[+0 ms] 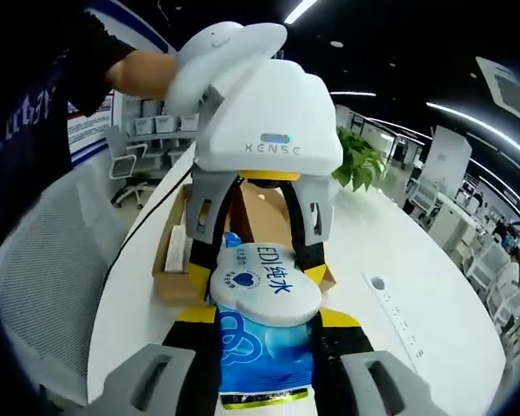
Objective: Operate the shoe box by opening the lid, removing the specified soft item, and placing it in the target area until the item is outside and the box remains undamaged.
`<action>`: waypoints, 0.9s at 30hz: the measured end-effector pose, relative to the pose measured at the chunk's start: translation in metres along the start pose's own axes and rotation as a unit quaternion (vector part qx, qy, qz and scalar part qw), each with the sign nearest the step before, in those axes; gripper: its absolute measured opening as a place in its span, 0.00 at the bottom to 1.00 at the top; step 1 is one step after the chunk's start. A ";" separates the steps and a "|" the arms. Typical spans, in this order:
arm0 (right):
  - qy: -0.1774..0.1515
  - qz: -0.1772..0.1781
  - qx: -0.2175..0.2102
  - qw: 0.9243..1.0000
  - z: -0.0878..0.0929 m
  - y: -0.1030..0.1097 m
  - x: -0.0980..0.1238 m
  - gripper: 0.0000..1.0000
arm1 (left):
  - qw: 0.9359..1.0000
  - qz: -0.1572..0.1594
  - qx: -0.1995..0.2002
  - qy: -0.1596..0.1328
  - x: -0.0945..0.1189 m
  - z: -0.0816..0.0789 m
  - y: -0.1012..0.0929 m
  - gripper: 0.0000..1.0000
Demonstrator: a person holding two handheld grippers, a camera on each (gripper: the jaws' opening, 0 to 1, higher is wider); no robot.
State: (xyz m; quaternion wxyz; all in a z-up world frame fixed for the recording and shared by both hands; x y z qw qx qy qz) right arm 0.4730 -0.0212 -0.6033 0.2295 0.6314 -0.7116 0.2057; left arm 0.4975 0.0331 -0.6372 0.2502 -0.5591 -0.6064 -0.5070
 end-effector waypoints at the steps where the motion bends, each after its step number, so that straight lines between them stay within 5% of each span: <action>1: 0.002 0.001 -0.002 1.000 0.001 0.000 0.002 0.35 | 1.000 0.001 -0.002 0.001 -0.001 -0.002 0.000 0.64; 10: 0.014 0.001 -0.008 1.000 0.023 0.006 -0.002 0.36 | 1.000 0.010 -0.005 -0.002 -0.023 -0.006 -0.012 0.64; 27: 0.042 -0.025 0.006 0.999 0.052 -0.005 -0.037 0.36 | 1.000 0.004 0.017 0.016 -0.062 0.024 -0.027 0.64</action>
Point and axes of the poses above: the point that each gripper's makers call its tool centre point, and the gripper's own axes: x roughly backward along the fingers, y roughly to its left, z roughly out of its underside, the point moved 4 cm from there along x, roughly backward along the fingers, and after that the axes turned 15 degrees about -z, right-handed, at the moved point
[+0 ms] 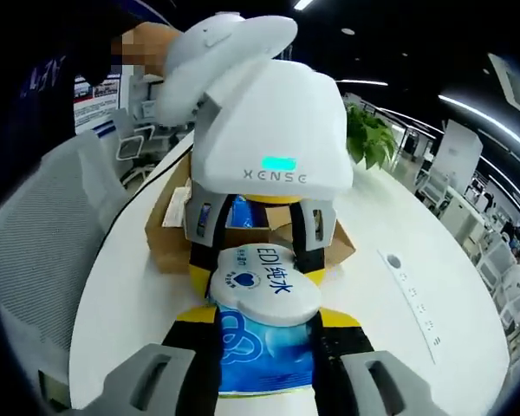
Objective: Operate the shoe box by opening the lid, removing the specified soft item, and placing it in the target area until the item is outside and the box remains undamaged.
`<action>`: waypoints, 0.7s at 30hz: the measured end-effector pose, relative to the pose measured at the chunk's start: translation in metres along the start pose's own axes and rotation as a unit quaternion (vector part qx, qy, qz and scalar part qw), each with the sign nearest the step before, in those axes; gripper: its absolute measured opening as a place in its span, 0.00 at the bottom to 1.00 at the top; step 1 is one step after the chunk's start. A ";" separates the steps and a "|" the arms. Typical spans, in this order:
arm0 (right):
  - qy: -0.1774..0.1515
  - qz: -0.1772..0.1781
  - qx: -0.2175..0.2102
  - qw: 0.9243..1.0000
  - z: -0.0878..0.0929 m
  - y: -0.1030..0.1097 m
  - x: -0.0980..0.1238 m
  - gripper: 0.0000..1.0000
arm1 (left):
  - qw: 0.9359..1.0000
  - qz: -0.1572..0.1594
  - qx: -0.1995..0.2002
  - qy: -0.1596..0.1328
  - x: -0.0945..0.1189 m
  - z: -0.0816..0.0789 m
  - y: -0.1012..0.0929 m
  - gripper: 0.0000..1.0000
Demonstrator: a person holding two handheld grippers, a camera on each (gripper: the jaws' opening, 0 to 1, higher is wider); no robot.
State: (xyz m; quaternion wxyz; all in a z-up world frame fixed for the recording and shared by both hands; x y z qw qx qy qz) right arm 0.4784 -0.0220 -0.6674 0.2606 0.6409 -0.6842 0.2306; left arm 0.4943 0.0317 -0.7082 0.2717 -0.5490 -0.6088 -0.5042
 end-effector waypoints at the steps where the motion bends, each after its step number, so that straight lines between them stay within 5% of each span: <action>1: 0.001 -0.001 0.000 1.000 0.001 0.000 -0.002 0.36 | 1.000 0.000 0.000 0.002 -0.002 0.001 0.000 0.64; 21: 0.013 0.001 0.002 1.000 0.025 -0.003 -0.014 0.34 | 1.000 0.009 0.001 0.019 -0.025 0.011 -0.004 0.63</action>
Point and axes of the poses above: the point that each gripper's makers call its tool centre point, and the gripper's own axes: x roughly backward along the fingers, y roughly to its left, z roughly out of its underside, the point moved 4 cm from there along x, roughly backward along the fingers, and after that the axes turned 15 degrees about -z, right-handed, at the moved point
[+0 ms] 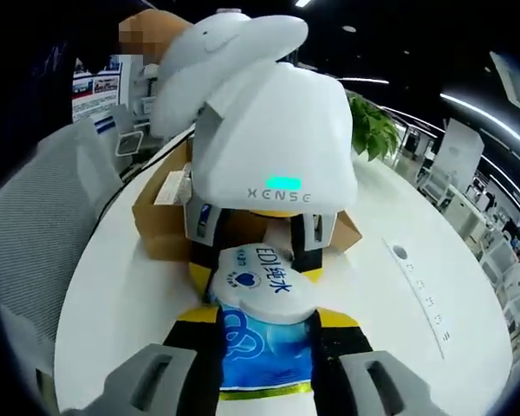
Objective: Operate the shoe box by opening the lid, removing the specified soft item, and placing it in the target area until the item is outside and the box remains undamaged.
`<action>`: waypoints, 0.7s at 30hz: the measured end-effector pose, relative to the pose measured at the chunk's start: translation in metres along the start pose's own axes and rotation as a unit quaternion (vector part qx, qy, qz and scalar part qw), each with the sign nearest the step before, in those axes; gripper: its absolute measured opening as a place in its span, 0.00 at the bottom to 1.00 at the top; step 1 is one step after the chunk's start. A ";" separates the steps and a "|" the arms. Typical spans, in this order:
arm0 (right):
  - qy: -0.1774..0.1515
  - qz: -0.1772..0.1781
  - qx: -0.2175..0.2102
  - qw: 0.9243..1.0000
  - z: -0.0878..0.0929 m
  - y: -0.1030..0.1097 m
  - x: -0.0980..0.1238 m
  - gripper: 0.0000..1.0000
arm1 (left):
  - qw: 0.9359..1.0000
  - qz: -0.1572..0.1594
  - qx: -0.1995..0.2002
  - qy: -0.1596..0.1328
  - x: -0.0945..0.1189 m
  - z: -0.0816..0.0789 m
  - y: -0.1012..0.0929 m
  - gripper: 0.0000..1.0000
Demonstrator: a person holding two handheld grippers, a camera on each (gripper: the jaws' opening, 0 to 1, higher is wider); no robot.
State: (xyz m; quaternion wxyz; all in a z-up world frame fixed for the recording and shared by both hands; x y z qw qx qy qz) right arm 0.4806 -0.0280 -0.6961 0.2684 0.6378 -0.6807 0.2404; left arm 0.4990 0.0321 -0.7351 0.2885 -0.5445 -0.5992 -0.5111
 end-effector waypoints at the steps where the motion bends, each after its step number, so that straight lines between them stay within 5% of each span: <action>1: 0.005 -0.001 -0.002 1.000 0.003 0.001 0.000 0.34 | 1.000 0.001 0.001 -0.003 0.000 -0.001 0.000 0.62; 21: 0.009 0.014 -0.048 0.999 0.020 0.004 0.008 0.36 | 0.999 -0.006 -0.006 -0.037 0.001 -0.011 0.000 0.62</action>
Point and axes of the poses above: the point that each gripper's makers call its tool centre point, and the gripper's own axes: x roughly backward along the fingers, y roughly to its left, z roughly out of its underside, the point moved 4 cm from there along x, roughly backward along the fingers, and after that the axes turned 15 degrees about -z, right-handed, at the moved point
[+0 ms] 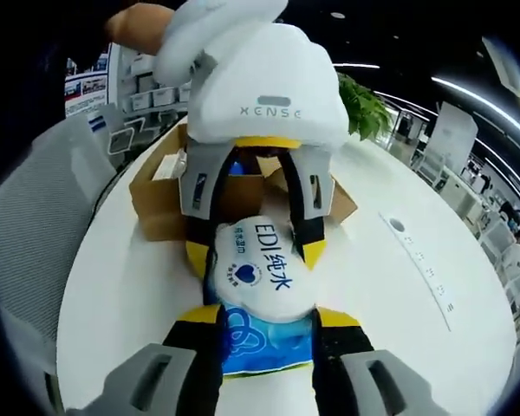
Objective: Operate the shoe box by opening the lid, removing the specified soft item, and placing it in the target area until the item is outside and the box remains undamaged.
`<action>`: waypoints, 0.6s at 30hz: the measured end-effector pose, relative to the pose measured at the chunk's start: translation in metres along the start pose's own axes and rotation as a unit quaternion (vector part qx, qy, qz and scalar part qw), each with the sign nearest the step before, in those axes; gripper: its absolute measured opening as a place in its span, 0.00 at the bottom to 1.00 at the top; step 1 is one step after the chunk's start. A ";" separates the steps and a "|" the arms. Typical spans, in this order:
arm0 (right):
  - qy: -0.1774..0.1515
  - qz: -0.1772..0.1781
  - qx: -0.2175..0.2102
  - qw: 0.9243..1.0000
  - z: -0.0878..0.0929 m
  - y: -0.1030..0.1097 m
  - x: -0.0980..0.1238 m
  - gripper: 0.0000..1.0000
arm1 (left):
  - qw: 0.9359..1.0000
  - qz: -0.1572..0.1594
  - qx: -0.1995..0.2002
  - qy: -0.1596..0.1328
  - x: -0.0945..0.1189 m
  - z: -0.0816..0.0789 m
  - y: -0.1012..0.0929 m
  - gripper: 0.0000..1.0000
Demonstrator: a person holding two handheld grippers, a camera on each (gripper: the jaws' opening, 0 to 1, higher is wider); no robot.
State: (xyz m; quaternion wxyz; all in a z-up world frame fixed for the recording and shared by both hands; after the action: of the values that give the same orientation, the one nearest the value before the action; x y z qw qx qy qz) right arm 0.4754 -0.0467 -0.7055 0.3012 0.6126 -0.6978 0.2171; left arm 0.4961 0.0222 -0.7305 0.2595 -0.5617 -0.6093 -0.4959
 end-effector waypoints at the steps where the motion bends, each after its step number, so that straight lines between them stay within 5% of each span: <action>1: 0.000 0.001 -0.003 1.000 -0.001 0.001 0.001 0.36 | 1.000 0.001 -0.003 0.000 0.001 0.000 0.000 0.62; 4: 0.001 0.006 -0.016 1.000 0.000 0.002 0.006 0.36 | 1.000 0.003 -0.009 0.003 0.008 0.002 0.002 0.61; 18: -0.017 0.026 -0.049 0.998 -0.023 0.012 0.025 0.41 | 0.993 -0.008 0.101 -0.055 0.050 -0.008 0.010 0.72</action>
State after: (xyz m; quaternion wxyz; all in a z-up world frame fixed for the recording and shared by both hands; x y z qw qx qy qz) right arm 0.4658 -0.0478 -0.6710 0.3135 0.5826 -0.7281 0.1795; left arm 0.4916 0.0352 -0.6814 0.2776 -0.5542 -0.6737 -0.4024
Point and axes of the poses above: the point that each gripper's makers call its tool centre point, and the gripper's own axes: x roughly backward along the fingers, y roughly to its left, z roughly out of its underside, the point moved 4 cm from there along x, roughly backward along the fingers, and after that the axes turned 15 degrees about -z, right-handed, at the moved point
